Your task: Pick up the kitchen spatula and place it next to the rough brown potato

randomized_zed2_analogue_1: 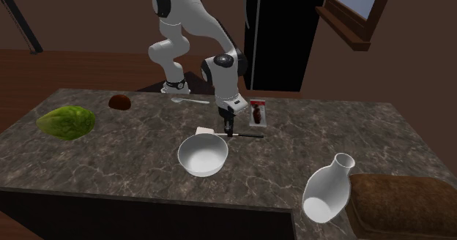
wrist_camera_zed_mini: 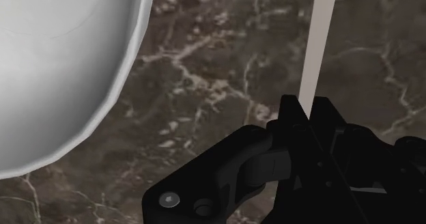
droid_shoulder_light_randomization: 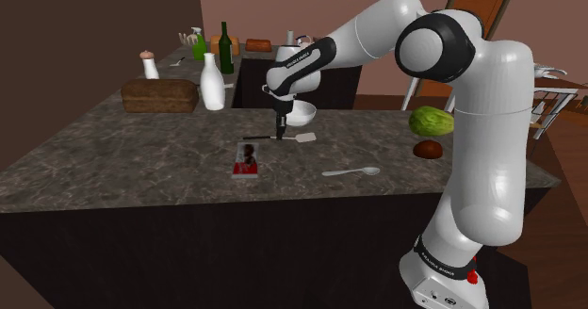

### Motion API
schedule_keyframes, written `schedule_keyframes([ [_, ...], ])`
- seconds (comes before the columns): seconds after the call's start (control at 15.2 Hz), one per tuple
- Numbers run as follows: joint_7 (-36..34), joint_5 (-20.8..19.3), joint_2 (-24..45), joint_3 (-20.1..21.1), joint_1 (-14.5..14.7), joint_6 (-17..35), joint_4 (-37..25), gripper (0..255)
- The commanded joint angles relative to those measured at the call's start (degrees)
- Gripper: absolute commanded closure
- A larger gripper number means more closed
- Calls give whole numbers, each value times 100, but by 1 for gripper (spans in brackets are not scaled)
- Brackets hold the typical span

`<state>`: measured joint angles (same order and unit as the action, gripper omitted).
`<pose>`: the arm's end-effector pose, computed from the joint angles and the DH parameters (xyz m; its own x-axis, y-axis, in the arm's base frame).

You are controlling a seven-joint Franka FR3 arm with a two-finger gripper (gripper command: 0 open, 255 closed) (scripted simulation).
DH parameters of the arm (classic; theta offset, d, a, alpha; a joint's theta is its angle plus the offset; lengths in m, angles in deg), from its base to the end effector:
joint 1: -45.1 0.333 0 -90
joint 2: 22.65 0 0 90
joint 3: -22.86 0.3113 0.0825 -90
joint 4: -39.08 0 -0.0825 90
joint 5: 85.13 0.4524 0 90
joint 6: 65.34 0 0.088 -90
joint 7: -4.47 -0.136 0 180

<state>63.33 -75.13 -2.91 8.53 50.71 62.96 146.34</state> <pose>0.6799 -0.0911 0.2647 0.7060 0.7051 0.0663 0.7067 -0.7075 -0.0004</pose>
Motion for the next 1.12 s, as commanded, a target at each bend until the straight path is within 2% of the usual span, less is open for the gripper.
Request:
schedule_keyframes([
  [0.0,-13,-17,-39,-7,4,-63,-25,255],
  [1.06,-197,-236,-528,-82,44,-1128,-624,255],
])
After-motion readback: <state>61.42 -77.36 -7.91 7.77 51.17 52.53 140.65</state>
